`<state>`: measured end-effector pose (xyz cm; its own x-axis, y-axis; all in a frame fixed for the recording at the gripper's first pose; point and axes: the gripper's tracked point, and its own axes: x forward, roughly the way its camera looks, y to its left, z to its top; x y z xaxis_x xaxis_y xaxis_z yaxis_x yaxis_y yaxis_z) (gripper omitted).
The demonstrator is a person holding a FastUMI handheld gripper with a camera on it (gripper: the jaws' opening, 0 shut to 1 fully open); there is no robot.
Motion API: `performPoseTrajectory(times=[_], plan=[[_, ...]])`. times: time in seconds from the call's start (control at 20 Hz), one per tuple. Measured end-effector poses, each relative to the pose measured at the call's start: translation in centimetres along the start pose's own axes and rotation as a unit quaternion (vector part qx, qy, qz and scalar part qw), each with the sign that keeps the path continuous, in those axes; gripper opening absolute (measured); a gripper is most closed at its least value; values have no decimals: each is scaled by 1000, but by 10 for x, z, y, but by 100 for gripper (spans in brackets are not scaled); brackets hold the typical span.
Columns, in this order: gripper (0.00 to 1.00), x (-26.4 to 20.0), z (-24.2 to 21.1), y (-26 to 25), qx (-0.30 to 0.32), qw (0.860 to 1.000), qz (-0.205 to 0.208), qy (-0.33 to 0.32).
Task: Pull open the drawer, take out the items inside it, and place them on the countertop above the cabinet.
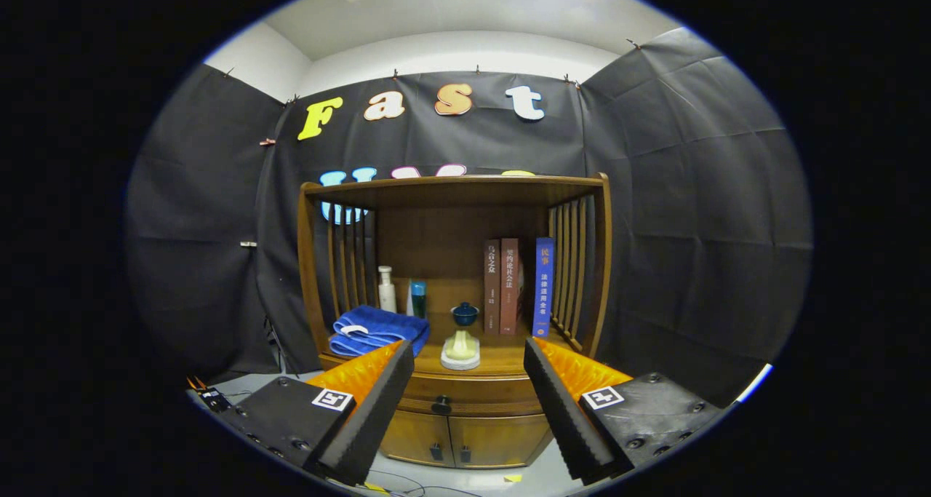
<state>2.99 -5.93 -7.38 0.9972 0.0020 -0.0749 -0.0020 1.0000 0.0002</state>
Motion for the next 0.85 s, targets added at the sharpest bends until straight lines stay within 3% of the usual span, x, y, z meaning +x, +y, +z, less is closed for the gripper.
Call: performPoseTrajectory(times=[0.85], plan=[[99,8,-13,-2,4,1000,0,20]])
